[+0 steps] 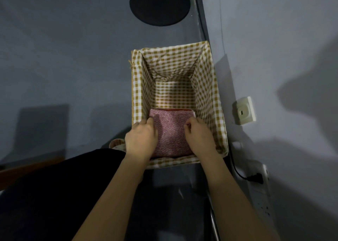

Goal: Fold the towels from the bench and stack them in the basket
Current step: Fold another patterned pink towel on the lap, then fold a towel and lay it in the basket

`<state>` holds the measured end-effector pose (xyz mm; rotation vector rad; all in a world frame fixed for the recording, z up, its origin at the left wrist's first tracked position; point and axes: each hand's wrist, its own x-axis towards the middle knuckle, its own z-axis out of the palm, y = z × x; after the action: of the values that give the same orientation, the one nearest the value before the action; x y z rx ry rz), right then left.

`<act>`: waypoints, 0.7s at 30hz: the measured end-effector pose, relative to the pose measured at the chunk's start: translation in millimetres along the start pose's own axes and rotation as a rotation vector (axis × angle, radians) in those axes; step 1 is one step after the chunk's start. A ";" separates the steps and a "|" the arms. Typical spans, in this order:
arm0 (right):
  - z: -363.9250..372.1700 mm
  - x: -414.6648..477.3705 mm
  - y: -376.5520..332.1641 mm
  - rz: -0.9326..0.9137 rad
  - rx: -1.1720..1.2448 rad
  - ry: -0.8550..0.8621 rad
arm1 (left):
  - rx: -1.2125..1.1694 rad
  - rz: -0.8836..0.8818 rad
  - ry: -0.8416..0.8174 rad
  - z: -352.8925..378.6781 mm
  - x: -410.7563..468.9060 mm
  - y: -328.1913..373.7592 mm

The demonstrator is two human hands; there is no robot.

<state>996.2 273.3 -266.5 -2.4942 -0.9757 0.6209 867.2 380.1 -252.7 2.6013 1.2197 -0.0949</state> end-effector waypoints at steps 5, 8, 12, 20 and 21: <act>-25.8 -14.1 -36.3 -0.109 0.036 0.060 | -0.023 0.046 -0.010 -43.5 -11.2 -3.6; -43.2 -24.7 -74.1 -0.241 0.034 0.100 | -0.037 0.060 0.063 -79.6 -22.3 -15.0; -59.2 -37.9 -144.9 -0.411 0.010 0.093 | -0.027 0.029 0.169 -131.8 -47.1 -48.9; -21.6 -104.2 -300.1 -0.754 -0.033 -0.009 | 0.059 -0.234 0.336 -221.9 -158.1 -176.4; -12.3 -115.5 -317.9 -0.816 -0.026 -0.016 | 0.077 -0.280 0.352 -228.8 -176.6 -193.2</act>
<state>757.0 406.1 -67.2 -1.8473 -1.8398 0.3494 593.8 427.3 -43.2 2.5665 1.7281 0.2806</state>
